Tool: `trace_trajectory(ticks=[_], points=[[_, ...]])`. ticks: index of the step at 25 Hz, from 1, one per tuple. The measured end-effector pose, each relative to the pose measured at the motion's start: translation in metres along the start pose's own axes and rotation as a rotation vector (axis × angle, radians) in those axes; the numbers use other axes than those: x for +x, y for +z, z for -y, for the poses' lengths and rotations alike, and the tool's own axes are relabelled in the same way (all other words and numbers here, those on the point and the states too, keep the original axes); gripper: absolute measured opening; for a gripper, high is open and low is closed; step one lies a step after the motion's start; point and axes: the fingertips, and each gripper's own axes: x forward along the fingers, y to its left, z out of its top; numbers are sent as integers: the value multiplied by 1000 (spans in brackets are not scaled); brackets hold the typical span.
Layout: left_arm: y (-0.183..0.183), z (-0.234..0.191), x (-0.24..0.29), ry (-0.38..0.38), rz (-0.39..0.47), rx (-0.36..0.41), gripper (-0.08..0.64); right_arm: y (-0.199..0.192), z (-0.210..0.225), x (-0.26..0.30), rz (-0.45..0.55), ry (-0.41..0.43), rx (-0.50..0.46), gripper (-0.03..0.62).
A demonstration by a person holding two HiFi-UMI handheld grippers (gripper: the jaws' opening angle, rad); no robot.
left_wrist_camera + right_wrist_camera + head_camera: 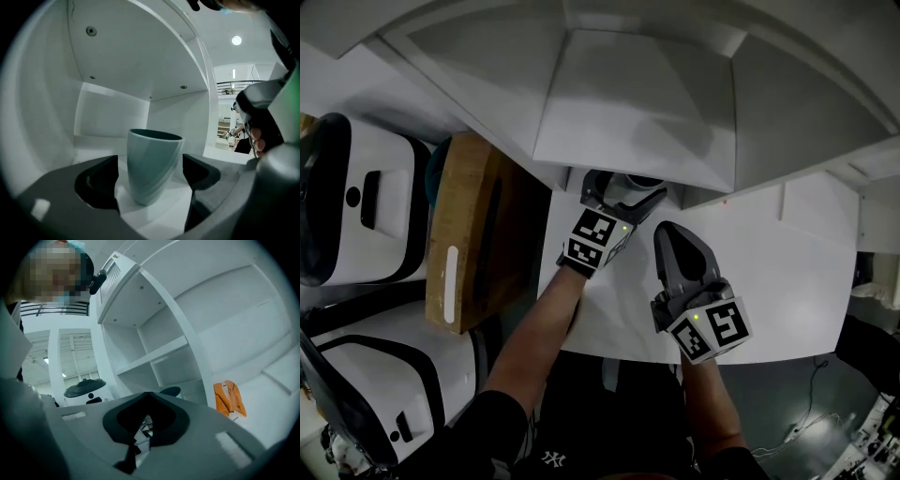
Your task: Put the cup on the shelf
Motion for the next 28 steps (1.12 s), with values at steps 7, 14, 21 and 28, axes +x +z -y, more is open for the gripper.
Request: trace_trajectory(ticks=[7,14,21,28], points=[[7,17,-49,22,-37,-71,426,17,-13,-11,-35,-3,-24,11],[59,53,-103,-6,-14,-138,205,39,-39,-26,-89,21,-76,11],[120,73,-153,50,29,-168,56,82,-68,-48,-74,55,-125,11],[165,97,-187,86,52,-188,0,108,-95,-69,-67,95,-171,11]])
